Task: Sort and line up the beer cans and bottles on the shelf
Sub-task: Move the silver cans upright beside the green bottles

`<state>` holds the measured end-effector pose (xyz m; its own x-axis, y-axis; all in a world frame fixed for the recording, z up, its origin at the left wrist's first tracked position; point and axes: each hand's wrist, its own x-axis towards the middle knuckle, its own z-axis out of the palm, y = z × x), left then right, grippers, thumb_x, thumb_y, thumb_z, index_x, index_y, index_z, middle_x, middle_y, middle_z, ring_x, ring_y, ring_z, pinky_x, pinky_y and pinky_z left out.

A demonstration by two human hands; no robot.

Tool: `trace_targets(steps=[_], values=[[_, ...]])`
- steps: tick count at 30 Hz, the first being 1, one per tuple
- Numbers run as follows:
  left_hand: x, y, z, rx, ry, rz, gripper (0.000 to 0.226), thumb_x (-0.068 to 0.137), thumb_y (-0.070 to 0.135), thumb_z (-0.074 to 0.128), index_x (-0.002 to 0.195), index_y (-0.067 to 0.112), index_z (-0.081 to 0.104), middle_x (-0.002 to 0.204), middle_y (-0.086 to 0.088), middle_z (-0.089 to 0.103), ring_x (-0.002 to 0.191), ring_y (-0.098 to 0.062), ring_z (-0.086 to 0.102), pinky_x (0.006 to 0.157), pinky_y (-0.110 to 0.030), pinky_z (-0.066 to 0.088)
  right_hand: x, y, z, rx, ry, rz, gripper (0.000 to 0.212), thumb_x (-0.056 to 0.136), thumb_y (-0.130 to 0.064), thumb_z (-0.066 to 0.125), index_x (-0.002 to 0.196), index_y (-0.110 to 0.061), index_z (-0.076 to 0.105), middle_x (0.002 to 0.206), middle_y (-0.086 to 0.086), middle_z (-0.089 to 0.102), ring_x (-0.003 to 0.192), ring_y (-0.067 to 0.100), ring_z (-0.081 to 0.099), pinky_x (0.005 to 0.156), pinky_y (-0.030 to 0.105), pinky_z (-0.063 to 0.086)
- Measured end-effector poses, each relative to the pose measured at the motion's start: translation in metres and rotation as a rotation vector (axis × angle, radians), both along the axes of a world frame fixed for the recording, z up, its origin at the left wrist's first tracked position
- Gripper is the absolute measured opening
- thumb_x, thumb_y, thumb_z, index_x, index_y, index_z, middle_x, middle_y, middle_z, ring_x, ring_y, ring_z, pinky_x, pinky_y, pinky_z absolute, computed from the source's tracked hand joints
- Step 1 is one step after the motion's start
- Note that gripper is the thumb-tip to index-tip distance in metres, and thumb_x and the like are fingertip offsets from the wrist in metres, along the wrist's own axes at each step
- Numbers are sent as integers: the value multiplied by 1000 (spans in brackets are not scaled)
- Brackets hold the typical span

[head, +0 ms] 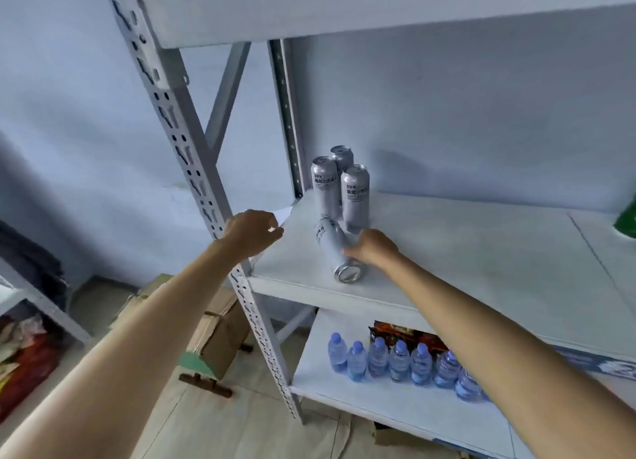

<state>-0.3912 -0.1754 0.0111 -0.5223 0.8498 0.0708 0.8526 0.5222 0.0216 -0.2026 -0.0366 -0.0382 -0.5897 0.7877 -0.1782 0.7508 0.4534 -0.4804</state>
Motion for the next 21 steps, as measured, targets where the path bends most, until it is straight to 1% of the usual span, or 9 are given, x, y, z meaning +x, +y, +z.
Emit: trace_targets(steps=[2, 5, 7, 11, 14, 17, 19, 20, 21], values=[[-19, 17, 2, -1, -12, -24, 32, 94, 42, 45, 114, 27, 65, 122, 3, 65, 114, -23, 58, 93, -35, 47, -21, -3, -5, -32, -29, -38, 53, 86, -50, 54, 122, -11, 56, 126, 12, 61, 114, 30, 59, 81, 31, 43], [-32, 41, 0, -13, -58, -54, 30, 94, 37, 44, 110, 25, 66, 119, -1, 65, 111, -25, 58, 89, -34, 47, -41, -8, -13, -50, -67, -30, 72, 74, -61, 65, 129, -16, 50, 126, 6, 62, 115, 26, 60, 88, 32, 46], [-37, 56, -5, 7, -99, -79, 27, 93, 37, 45, 106, 26, 66, 116, -2, 66, 109, -26, 58, 87, -33, 46, -52, -9, -19, 2, -113, -51, 79, 70, -60, 70, 131, -16, 47, 124, 7, 62, 113, 27, 61, 87, 32, 48], [-39, 81, -14, 72, -171, -116, 28, 91, 37, 48, 108, 24, 67, 115, -2, 67, 107, -26, 60, 88, -33, 46, -58, 0, -23, 21, -100, -133, 58, 68, -42, 75, 114, -10, 59, 114, 8, 67, 102, 26, 65, 73, 27, 46], [-42, 105, -15, 157, -293, -123, 33, 91, 36, 51, 118, 20, 64, 120, -2, 67, 112, -26, 59, 96, -37, 47, -40, 6, -24, -64, 3, -224, 56, 66, -42, 75, 109, -9, 61, 106, 7, 67, 94, 27, 65, 70, 26, 44], [-37, 129, -9, 222, -450, -150, 40, 92, 38, 53, 126, 17, 57, 121, -4, 66, 115, -27, 58, 95, -35, 47, -11, 5, -33, -202, 195, -348, 48, 67, -40, 75, 102, -10, 60, 93, 3, 66, 74, 20, 65, 61, 23, 48], [-30, 144, -3, 245, -540, -177, 42, 91, 40, 55, 127, 16, 55, 121, -5, 64, 110, -27, 59, 88, -33, 48, 8, 1, -41, -331, 450, -439, 47, 65, -34, 78, 101, -12, 58, 91, 3, 67, 69, 18, 69, 54, 28, 57], [-26, 153, 0, 253, -568, -197, 42, 90, 41, 57, 124, 15, 56, 116, -7, 65, 105, -27, 60, 82, -32, 48, 16, 2, -45, -354, 564, -484, 48, 64, -32, 79, 102, -12, 57, 93, 4, 67, 71, 19, 70, 54, 33, 59], [-20, 164, 3, 260, -580, -221, 43, 88, 43, 59, 119, 13, 57, 108, -7, 65, 100, -26, 61, 75, -31, 47, 24, 4, -47, -347, 644, -525, 48, 64, -30, 80, 103, -12, 57, 95, 5, 67, 73, 18, 69, 54, 33, 59]])
